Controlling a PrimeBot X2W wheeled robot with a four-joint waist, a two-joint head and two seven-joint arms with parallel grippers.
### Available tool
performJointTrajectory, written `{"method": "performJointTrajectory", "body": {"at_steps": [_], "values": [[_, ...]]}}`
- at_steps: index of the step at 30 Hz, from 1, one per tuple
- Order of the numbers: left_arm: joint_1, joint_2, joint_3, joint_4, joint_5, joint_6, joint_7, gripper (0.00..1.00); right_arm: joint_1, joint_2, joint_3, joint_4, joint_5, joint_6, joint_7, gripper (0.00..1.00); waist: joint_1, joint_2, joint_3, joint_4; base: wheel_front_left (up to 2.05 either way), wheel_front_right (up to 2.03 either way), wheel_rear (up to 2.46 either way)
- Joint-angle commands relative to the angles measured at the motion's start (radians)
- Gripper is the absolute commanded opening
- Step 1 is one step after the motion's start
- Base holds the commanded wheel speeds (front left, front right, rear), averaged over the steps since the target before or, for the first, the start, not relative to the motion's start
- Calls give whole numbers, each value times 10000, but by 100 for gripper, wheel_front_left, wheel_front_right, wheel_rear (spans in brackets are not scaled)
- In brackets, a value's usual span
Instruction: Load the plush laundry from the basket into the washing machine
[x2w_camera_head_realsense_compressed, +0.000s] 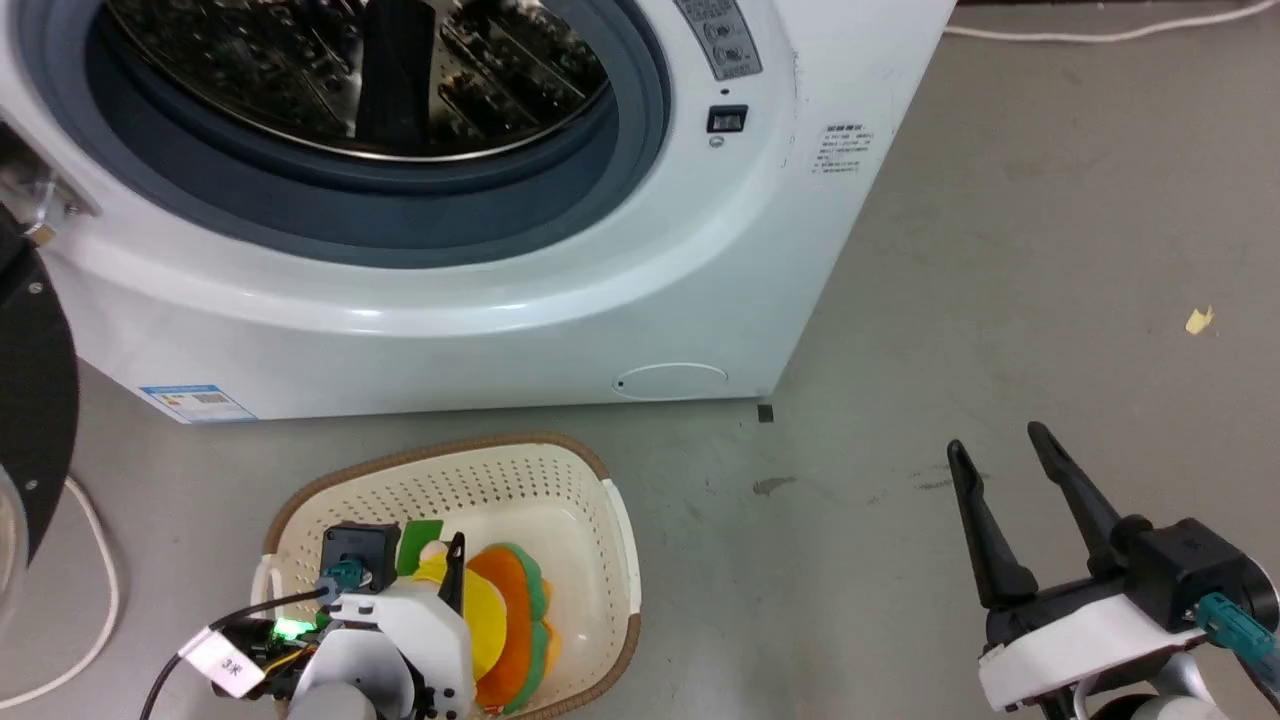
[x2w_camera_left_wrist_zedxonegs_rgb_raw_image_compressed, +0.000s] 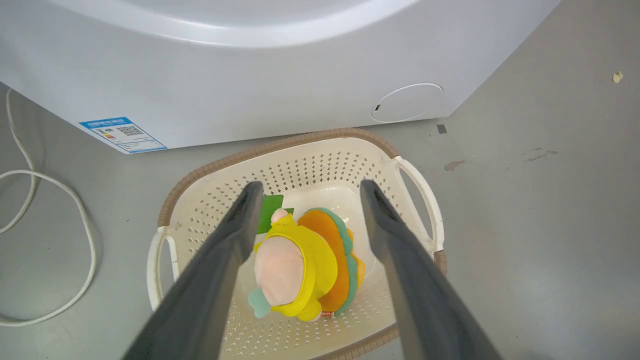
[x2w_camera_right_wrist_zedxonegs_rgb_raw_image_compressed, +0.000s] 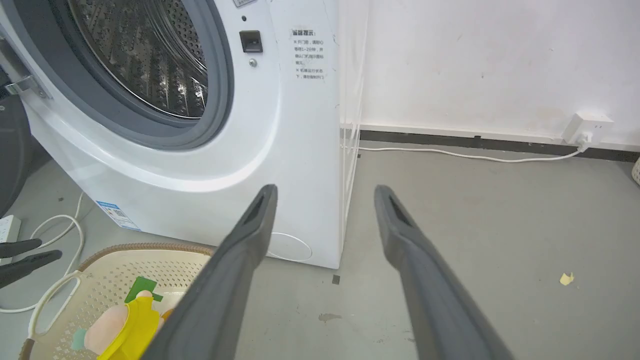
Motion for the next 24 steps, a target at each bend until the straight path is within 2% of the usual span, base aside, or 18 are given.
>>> {"method": "performJointTrajectory", "body": {"at_steps": [1, 12, 18, 24], "values": [[-252, 102, -79, 225, -79, -20, 54, 100, -215, -11, 7, -98, 112, -4, -106, 100, -1, 0, 187, -83, 0, 0, 0], [-1152, 487, -359, 1589, -323, 81, 652, 100, -419, 0, 51, -289, 496, -5, -336, 100, -1, 0, 1094, -355, 0, 0, 0], [-1612, 761, -679, 2284, -270, 311, 1056, 100, -524, 6, -106, -247, 768, -5, -460, 100, -1, 0, 1582, -507, 0, 0, 0], [-2073, 1029, -1112, 2910, -180, 200, 1493, 100, -690, 8, -136, -300, 919, -5, -586, 100, -1, 0, 2107, -704, 0, 0, 0]]}}
